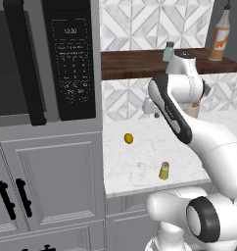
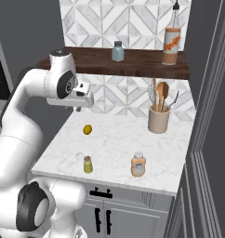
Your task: Put the shaker and condiment bottle from the counter next to their counterparts in the cabinet.
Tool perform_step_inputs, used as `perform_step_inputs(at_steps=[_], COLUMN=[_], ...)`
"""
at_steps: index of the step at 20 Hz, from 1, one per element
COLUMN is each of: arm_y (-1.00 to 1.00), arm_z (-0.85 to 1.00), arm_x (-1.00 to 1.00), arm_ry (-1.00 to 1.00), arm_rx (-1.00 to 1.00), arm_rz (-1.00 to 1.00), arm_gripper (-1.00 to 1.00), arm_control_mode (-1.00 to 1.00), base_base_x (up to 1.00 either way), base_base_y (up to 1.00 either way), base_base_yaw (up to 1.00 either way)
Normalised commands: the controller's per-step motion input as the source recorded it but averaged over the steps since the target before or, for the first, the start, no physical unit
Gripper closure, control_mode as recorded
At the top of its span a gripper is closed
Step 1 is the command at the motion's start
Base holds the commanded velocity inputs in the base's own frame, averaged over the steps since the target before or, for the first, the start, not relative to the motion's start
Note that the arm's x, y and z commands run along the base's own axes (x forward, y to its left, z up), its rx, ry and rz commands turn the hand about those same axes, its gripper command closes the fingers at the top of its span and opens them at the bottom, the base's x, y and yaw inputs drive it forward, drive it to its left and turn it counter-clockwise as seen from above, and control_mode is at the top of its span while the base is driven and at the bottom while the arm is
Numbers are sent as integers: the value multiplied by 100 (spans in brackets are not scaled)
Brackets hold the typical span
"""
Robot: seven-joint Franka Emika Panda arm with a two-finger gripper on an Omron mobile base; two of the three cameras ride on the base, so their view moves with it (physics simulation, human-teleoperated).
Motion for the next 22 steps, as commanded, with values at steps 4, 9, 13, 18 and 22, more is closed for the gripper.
perform_step_inputs(at_steps=[4,9,13,18,22], arm_y=[-4,-6,-6,-9,-19], arm_z=[-12,-18,-25,-26,-12], arm_x=[0,-7,-11,-7,-4], arm_ry=[0,0,0,0,0], arm_rx=[0,0,0,0,0], arm_rz=[0,0,0,-6,-17], arm_gripper=[-100,-100,-100,-100,-100], arm_control_mode=[-100,-100,-100,-100,-100], base_base_x=[0,0,0,0,0], base_base_y=[0,0,0,0,0], base_base_yaw=[0,0,0,0,0])
